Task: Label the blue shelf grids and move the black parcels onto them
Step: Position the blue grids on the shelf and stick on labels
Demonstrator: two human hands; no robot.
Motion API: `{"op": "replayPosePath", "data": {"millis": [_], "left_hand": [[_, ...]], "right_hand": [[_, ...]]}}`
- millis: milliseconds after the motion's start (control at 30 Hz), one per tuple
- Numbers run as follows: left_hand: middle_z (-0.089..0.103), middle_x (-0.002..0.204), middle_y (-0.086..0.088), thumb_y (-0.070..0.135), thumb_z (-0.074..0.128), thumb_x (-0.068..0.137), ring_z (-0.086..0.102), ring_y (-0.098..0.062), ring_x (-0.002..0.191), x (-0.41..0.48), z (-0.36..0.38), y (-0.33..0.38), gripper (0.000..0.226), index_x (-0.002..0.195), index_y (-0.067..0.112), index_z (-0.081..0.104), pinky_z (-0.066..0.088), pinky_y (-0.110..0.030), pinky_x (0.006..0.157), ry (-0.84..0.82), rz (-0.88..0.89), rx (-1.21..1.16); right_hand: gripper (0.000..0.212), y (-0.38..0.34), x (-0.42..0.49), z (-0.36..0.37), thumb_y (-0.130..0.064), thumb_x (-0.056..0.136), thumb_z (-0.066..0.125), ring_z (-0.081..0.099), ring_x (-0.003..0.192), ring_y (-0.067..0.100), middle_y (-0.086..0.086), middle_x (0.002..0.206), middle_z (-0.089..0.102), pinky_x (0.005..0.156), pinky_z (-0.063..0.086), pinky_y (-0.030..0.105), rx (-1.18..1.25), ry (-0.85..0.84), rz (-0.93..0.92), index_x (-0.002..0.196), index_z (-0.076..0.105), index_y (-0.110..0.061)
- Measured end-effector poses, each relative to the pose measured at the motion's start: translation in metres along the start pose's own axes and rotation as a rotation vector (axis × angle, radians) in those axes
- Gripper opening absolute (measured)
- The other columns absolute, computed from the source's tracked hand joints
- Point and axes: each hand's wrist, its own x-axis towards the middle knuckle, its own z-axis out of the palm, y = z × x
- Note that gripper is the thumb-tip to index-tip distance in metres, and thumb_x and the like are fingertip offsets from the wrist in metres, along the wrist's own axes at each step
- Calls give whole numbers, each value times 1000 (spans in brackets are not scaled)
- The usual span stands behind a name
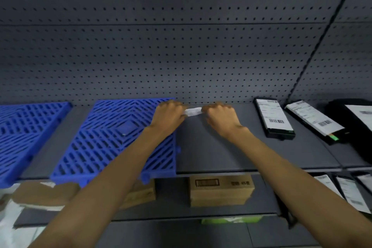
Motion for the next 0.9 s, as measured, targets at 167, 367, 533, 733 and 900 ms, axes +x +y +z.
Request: {"op": "replayPosePath", "data": {"millis": [167, 367, 533, 733, 900], "left_hand": [[71, 101, -8, 27, 59, 89, 63, -25, 98, 26, 29, 0, 24, 109, 17, 70, 49, -37, 85, -58, 13, 37], [70, 98, -9, 33, 56, 91, 62, -25, 101, 46, 45, -2, 24, 103, 19, 72, 48, -39, 93, -127, 11, 36], [70, 93, -5, 30, 47, 94, 63, -23, 96, 48, 47, -1, 27, 101, 24, 73, 48, -37, 91, -125, 10, 38], [71, 96, -7, 21, 51, 91, 63, -25, 96, 41, 36, 10, 28, 108, 23, 73, 49, -38, 89, -62, 4, 43], [73, 100, -7, 18, 52, 90, 62, -24, 107, 20, 10, 15, 31, 113, 23, 73, 47, -37, 92, 56, -21, 30]], "right_hand": [[41, 3, 29, 25, -11, 90, 53, 57, 113, 26, 8, 116, 66, 86, 49, 37, 40, -25, 1, 130, 58, -20], [30, 10, 50, 45, -15, 90, 52, 60, 106, 26, 6, 110, 69, 86, 46, 35, 14, 19, -22, 117, 66, -20], [20, 11, 51, 47, -18, 87, 58, 62, 87, 24, 2, 87, 71, 71, 46, 32, 22, 73, 18, 98, 73, -27], [19, 15, 36, 31, -21, 88, 57, 63, 82, 26, 5, 84, 69, 62, 37, 30, 26, 129, 50, 95, 74, -27], [22, 10, 14, 8, -23, 91, 56, 64, 90, 26, 5, 89, 71, 72, 46, 33, 38, 207, 44, 102, 74, -28]]}}
